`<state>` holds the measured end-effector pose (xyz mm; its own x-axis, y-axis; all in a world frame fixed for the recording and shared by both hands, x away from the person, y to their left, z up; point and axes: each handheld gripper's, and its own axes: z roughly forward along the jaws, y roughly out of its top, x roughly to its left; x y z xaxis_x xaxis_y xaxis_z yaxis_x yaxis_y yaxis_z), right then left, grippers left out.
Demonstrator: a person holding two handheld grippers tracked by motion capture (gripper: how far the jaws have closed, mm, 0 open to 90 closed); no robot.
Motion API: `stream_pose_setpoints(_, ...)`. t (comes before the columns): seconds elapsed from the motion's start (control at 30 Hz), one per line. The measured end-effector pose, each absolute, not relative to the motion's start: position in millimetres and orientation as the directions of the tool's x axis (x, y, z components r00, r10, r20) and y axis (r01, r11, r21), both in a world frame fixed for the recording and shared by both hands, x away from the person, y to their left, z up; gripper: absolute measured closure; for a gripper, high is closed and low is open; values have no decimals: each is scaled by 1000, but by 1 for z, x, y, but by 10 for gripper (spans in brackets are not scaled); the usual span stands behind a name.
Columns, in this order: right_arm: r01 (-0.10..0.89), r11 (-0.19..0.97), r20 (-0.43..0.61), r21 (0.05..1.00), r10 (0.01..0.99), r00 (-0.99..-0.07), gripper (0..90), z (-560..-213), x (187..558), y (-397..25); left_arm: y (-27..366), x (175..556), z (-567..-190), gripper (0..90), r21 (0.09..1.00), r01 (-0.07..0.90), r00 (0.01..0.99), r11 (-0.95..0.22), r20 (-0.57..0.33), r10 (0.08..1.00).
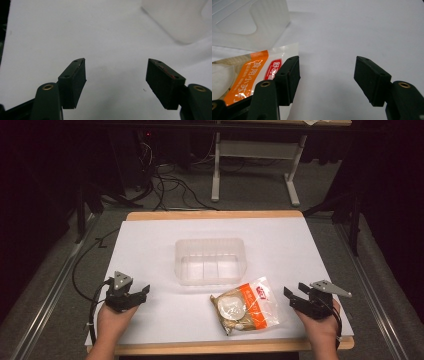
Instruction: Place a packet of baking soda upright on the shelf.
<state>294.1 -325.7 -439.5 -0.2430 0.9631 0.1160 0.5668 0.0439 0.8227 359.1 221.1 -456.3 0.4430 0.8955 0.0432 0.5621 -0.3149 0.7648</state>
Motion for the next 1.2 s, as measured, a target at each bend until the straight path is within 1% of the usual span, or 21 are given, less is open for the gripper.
stream_pose_setpoints(0.07, 571, 55, 114, 819, 960, -255, 383, -440, 294, -326, 219, 359, -458, 326, 756, 560, 467, -338, 48, 883)
stream_pose_setpoints(0.1, 579, 46, 126, 814, 959, -253, 383, -441, 295, -328, 218, 359, -458, 325, 763, 557, 475, -328, 31, 879)
stream_pose_setpoints(0.2, 580, 37, 134, 814, 959, -249, 383, -441, 296, -329, 219, 359, -457, 325, 772, 550, 481, -319, 19, 876)
stream_pose_setpoints(0.37, 586, 22, 151, 810, 958, -244, 385, -440, 295, -331, 220, 360, -458, 320, 765, 550, 487, -334, 30, 873)
stream_pose_setpoints(0.73, 584, 47, 162, 810, 940, -300, 383, -437, 293, -317, 220, 360, -457, 332, 777, 535, 496, -332, 30, 868)
stream_pose_setpoints(0.9, 575, 79, 147, 814, 930, -336, 359, -436, 291, -306, 221, 360, -456, 331, 777, 534, 495, -333, 32, 868)
stream_pose_setpoints(0.97, 580, 93, 145, 809, 926, -350, 332, -437, 291, -302, 221, 360, -456, 330, 779, 534, 495, -330, 28, 868)
stream_pose_setpoints(1.03, 590, 95, 150, 801, 924, -352, 308, -437, 291, -299, 221, 359, -455, 330, 779, 535, 499, -327, 21, 866)
stream_pose_setpoints(1.2, 619, 99, 174, 779, 914, -366, 282, -441, 293, -294, 222, 360, -456, 328, 780, 535, 499, -326, 20, 866)
